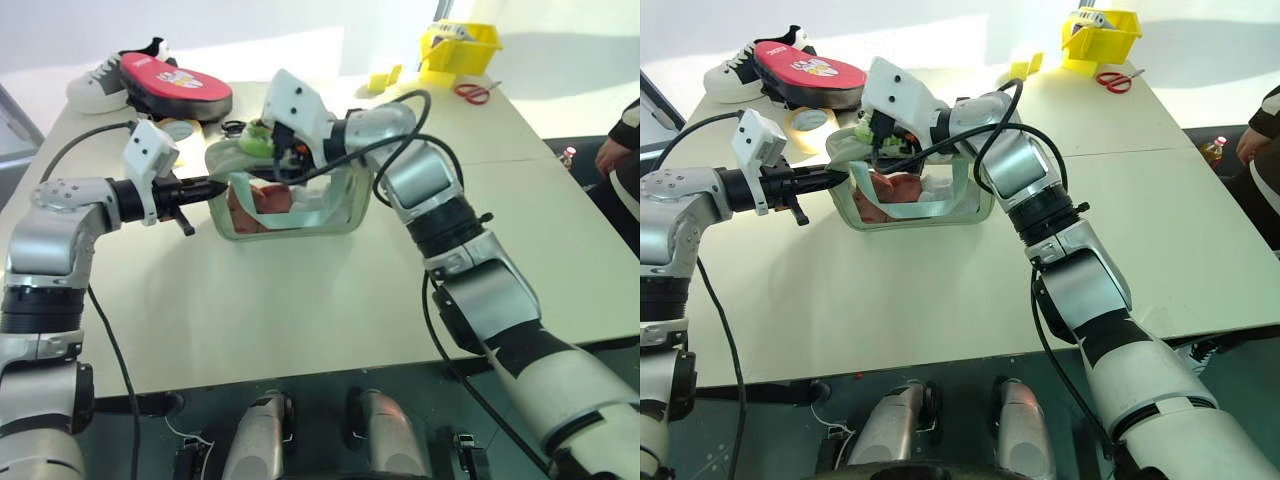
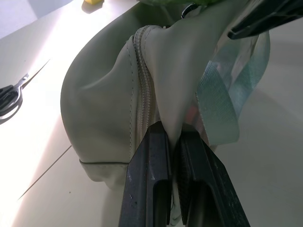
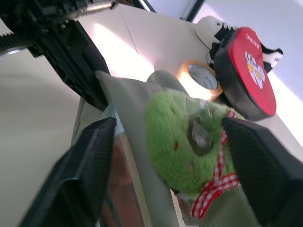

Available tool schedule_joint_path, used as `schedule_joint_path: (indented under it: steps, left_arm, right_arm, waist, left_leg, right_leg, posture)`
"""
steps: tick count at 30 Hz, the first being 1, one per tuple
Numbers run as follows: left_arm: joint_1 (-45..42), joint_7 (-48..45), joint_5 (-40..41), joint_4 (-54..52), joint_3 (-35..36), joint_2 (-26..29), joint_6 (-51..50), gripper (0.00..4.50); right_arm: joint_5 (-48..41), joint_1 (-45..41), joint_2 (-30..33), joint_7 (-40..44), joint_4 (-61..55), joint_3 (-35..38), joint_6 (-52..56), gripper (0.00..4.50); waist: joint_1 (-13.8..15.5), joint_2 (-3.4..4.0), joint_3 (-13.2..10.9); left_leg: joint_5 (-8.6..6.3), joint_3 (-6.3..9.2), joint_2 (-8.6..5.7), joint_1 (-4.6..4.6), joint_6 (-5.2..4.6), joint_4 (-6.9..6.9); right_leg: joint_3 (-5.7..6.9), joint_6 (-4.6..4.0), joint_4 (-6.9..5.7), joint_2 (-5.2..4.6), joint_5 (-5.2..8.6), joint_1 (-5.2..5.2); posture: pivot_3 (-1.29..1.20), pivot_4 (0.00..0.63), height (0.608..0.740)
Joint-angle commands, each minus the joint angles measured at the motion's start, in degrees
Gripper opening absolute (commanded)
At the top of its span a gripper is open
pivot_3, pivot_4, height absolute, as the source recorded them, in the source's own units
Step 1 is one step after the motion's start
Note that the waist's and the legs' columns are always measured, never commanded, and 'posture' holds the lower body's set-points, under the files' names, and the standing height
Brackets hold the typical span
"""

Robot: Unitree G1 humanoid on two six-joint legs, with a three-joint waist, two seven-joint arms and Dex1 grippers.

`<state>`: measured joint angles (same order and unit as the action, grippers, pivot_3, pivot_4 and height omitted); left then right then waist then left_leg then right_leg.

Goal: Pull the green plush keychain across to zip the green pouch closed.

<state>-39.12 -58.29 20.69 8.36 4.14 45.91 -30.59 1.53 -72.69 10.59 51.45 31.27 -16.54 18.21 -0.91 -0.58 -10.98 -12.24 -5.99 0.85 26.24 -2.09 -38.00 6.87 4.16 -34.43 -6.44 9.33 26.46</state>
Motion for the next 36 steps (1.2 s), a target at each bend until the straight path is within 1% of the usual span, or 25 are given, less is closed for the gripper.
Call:
schedule_joint_path:
  steps: [1, 3, 4, 8, 12, 17, 21, 25, 29, 33, 36]
  left_arm:
    - [-1.5, 0.2, 0.5, -1.5, 1.6, 0.6, 0.7, 0.00]
    - [-1.4, 0.2, 0.5, -1.3, 1.5, 0.6, 0.8, 0.00]
    - [-1.5, 0.2, 0.4, -1.2, 1.5, 0.6, 0.9, 0.00]
    - [-1.7, 0.1, 0.4, -0.9, 1.1, 0.4, 1.1, 0.00]
    - [-2.1, -0.4, 0.1, -0.2, 0.8, 0.4, 1.6, 0.00]
    - [-2.2, -0.5, 0.1, 0.3, 0.5, 0.4, 2.1, 0.00]
    - [-2.9, -0.9, -0.3, 1.6, 0.0, 0.2, 2.8, 0.00]
    - [-3.7, -1.0, -0.8, 2.3, -0.5, 0.1, 3.2, 0.00]
    - [-3.3, -1.3, -0.8, 1.7, 0.0, 0.5, 3.0, 0.00]
    - [-0.9, -0.8, -0.5, -0.2, 1.2, 1.5, 2.1, 0.00]
    - [0.5, -0.4, -0.1, -1.6, 1.7, 2.0, 1.5, 0.00]
  right_arm:
    - [-1.2, -2.3, -0.3, -0.7, -0.6, 2.3, -0.4, 1.54]
    - [-3.4, -2.6, -0.5, -0.5, -1.7, 4.2, 2.8, 0.47]
    - [-4.3, -2.7, -0.4, -0.3, -2.5, 4.9, 4.5, 0.04]
    - [-7.3, -2.5, 1.3, 0.4, -7.0, 6.9, 11.0, 0.04]
    - [-8.9, -1.7, 5.7, -1.0, -11.7, 9.5, 16.4, 0.04]
    - [-7.8, -1.3, 11.7, -6.4, -12.8, 11.7, 17.5, 0.04]
    - [-8.8, 1.0, 13.6, -8.2, -14.8, 12.4, 19.6, 0.04]
    - [-7.6, 3.4, 14.8, -9.6, -16.4, 11.6, 19.3, 0.04]
    - [-2.2, 6.9, 19.6, -11.3, -16.6, 9.2, 14.0, 0.04]
    - [2.9, 12.7, 24.8, -14.3, -17.7, 8.0, 10.2, 0.04]
    - [4.3, 16.9, 25.1, -17.2, -18.5, 8.6, 9.9, 0.04]
  waist:
    - [-0.1, 0.00, 0.0]
    - [-0.1, 0.00, 0.0]
    - [-0.1, 0.00, 0.0]
    - [0.1, 0.00, 0.0]
    - [0.2, 0.00, 0.0]
    - [0.3, 0.00, 0.0]
    - [-0.1, 0.00, 0.0]
    - [-0.2, 0.02, 0.0]
    - [0.3, 0.01, 0.0]
    - [0.3, 0.01, 0.0]
    - [0.1, 0.01, 0.0]
  left_leg:
    - [0.00, 0.00, 0.00, 0.00, 0.00, 0.00]
    - [-0.01, 0.00, 0.01, 0.00, -0.02, 0.00]
    - [0.00, 0.00, 0.01, 0.00, -0.01, 0.00]
    - [-0.01, 0.01, 0.01, 0.00, -0.03, 0.00]
    - [-0.04, 0.02, 0.00, 0.01, -0.07, 0.00]
    - [-0.06, 0.01, 0.00, 0.01, -0.10, 0.00]
    - [-0.06, 0.00, 0.01, 0.00, -0.11, 0.00]
    - [-0.06, -0.04, 0.05, -0.02, -0.12, 0.05]
    - [-0.06, -0.05, 0.01, 0.01, -0.13, 0.02]
    - [-0.09, -0.02, 0.00, 0.03, -0.16, 0.01]
    - [-0.09, -0.02, 0.01, 0.02, -0.16, 0.01]
  right_leg:
    - [0.00, 0.00, 0.00, 0.00, 0.00, 0.00]
    - [0.00, 0.00, -0.01, 0.01, 0.00, 0.00]
    - [0.00, 0.00, -0.02, 0.01, 0.00, 0.00]
    - [0.00, 0.00, -0.02, 0.00, 0.00, -0.01]
    - [0.00, 0.00, -0.01, 0.00, 0.00, 0.00]
    - [0.00, 0.00, -0.02, -0.01, 0.00, 0.00]
    - [0.00, 0.00, 0.01, -0.01, 0.00, 0.01]
    - [0.00, 0.00, -0.06, 0.01, 0.00, 0.06]
    - [-0.01, 0.01, -0.03, -0.01, 0.00, 0.05]
    - [0.00, 0.00, 0.09, -0.03, 0.00, 0.01]
    - [0.00, 0.01, 0.08, -0.03, 0.00, 0.02]
  posture:
    - [0.00, 0.150, 0.740]
    - [0.00, 0.150, 0.740]
    - [0.00, 0.150, 0.740]
    - [0.00, 0.150, 0.740]
    - [0.00, 0.150, 0.740]
    - [0.00, 0.150, 0.740]
    - [0.00, 0.150, 0.740]
    - [0.00, 0.150, 0.740]
    - [0.00, 0.150, 0.740]
    - [0.00, 0.150, 0.740]
    - [0.00, 0.150, 0.740]
